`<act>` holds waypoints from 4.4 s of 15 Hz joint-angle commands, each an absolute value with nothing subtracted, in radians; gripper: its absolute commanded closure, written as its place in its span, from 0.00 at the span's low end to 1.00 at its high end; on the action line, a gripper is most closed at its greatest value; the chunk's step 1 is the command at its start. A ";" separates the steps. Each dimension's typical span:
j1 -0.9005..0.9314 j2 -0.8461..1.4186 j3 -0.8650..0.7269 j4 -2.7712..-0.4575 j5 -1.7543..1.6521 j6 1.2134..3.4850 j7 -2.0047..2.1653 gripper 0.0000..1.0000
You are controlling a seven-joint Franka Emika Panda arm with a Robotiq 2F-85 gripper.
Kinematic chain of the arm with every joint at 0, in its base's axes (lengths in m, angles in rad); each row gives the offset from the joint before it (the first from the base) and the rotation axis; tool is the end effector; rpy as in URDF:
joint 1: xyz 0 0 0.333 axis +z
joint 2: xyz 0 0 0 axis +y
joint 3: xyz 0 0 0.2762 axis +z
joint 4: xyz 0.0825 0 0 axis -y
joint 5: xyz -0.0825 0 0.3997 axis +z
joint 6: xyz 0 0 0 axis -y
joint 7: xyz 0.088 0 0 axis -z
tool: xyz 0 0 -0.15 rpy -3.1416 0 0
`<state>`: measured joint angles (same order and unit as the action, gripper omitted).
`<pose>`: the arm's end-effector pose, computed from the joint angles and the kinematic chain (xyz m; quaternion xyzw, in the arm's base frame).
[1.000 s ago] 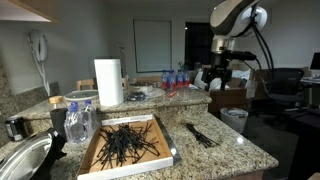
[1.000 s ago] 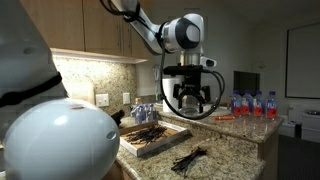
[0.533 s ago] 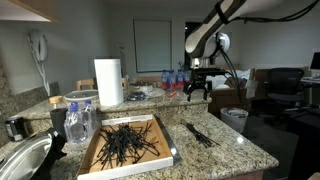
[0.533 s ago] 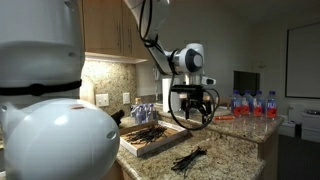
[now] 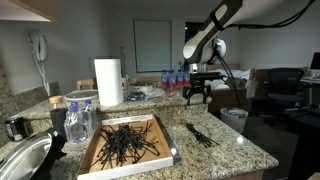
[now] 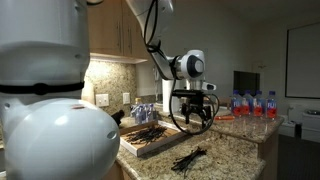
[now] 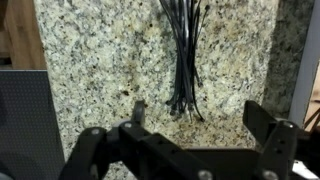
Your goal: Put the black objects into the box
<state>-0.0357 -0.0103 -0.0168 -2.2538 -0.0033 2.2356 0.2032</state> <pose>0.5297 -0.0280 0.2748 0.9920 -0.1265 -0.0038 0.0015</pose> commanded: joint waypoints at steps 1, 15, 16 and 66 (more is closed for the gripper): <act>-0.016 0.075 -0.005 -2.271 0.038 2.284 0.191 0.00; 0.011 0.325 -0.015 -2.267 -0.038 2.395 0.143 0.00; 0.014 0.337 -0.015 -2.267 -0.042 2.404 0.139 0.00; -0.049 0.199 0.016 -2.309 0.106 2.381 -0.082 0.92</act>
<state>-0.0239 0.2563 0.0078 -2.2708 0.0546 2.4036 -0.0054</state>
